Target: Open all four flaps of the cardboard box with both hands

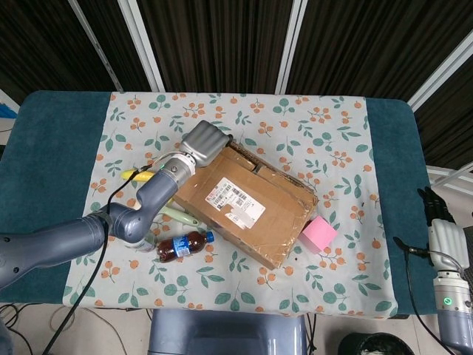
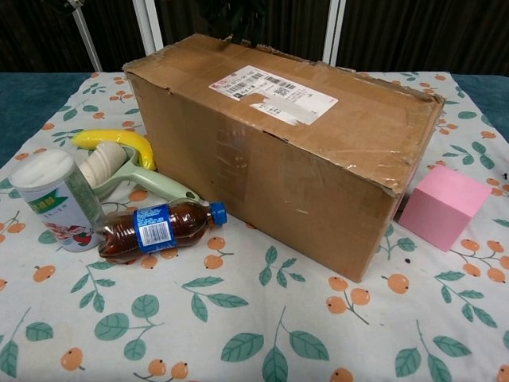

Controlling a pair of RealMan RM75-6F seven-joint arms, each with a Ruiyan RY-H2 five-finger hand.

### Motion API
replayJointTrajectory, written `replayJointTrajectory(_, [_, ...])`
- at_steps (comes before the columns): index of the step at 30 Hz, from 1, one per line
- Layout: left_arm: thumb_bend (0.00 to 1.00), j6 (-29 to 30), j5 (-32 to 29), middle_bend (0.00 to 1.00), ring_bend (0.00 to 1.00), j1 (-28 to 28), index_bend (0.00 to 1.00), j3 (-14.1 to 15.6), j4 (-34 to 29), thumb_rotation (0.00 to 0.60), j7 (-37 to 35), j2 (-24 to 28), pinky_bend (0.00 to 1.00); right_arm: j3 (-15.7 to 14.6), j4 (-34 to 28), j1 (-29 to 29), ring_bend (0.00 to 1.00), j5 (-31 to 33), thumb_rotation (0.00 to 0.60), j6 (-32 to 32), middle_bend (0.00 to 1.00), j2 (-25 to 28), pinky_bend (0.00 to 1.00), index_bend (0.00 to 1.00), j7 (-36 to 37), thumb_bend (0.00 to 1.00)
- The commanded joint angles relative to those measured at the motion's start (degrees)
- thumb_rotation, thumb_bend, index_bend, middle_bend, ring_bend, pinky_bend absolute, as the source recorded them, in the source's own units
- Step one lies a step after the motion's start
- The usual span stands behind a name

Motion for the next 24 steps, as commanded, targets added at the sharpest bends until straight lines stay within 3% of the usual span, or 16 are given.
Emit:
replayJointTrajectory(1, [1.00, 0.3, 0.1, 0.53, 0.46, 0.1, 0.40, 0.3, -0.6, 0.600, -0.2, 0.5, 0.48, 0.0, 0.0, 0.0, 0.00, 0.0, 0.600, 0.0, 0.00, 0.0, 0.21, 0.00, 0.0, 0.22])
replayJointTrajectory(13, [1.00, 0.8, -1.7, 0.58, 0.50, 0.0, 0.43, 0.2, -6.1, 0.600, -2.1, 6.5, 0.53, -0.1, -0.1, 0.0, 0.00, -0.2, 0.600, 0.1, 0.00, 0.0, 0.21, 0.00, 0.1, 0.22])
replayJointTrajectory(24, [1.00, -2.5, 0.3, 0.59, 0.51, 1.3, 0.43, -1.7, -13.4, 0.600, -8.4, 14.3, 0.54, -0.1, -0.4, -0.1, 0.00, -0.2, 0.600, 0.3, 0.00, 0.0, 0.21, 0.00, 0.0, 0.22])
